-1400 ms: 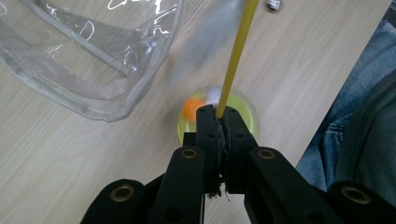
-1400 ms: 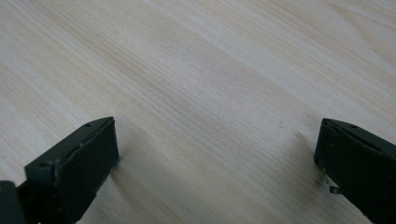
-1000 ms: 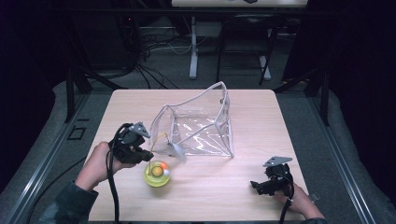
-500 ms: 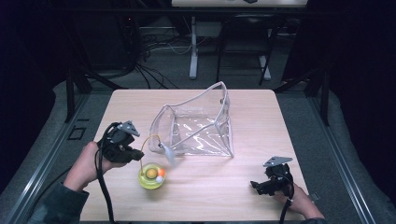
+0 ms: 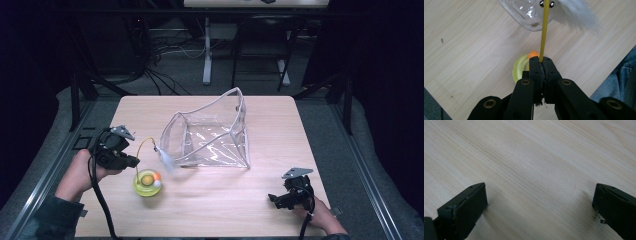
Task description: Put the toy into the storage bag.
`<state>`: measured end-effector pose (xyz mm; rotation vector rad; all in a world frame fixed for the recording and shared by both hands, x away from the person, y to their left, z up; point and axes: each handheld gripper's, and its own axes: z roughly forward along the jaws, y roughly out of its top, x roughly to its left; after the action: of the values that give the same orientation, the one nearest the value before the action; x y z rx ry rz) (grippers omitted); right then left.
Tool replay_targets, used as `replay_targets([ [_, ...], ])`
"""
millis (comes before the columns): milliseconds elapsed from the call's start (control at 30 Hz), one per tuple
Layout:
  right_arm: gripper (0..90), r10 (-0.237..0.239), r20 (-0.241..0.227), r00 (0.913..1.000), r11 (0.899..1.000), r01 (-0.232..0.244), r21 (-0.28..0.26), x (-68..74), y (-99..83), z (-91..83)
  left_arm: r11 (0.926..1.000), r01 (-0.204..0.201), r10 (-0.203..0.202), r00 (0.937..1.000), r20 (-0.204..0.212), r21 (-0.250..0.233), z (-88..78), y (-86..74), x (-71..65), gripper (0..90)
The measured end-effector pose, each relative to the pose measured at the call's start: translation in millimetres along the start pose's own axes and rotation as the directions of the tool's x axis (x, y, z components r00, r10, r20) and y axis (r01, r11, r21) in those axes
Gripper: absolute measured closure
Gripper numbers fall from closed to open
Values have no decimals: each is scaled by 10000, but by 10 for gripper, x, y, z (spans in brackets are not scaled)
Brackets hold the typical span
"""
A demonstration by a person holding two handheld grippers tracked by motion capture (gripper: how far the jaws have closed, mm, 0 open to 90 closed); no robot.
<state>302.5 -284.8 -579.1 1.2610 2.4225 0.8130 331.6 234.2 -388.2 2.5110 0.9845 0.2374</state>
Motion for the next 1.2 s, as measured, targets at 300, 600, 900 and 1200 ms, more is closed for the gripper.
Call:
replay_targets([
  [300,0,-1,1,10000,10000,1,-7,0,-1,0,9990,416,-414,9990,-190,129,-52,-23,201,878],
  [600,0,-1,3,10000,10000,1,-12,0,-1,0,9980,604,-595,9972,-459,193,-125,18,354,878],
  [900,0,4,0,10000,10000,-4,-23,0,-2,1,9973,671,-652,9959,-628,287,-142,90,450,878],
  [1200,0,7,3,10000,10000,-7,-31,1,-2,1,9931,1168,-1151,9882,-1011,105,-233,160,553,878],
])
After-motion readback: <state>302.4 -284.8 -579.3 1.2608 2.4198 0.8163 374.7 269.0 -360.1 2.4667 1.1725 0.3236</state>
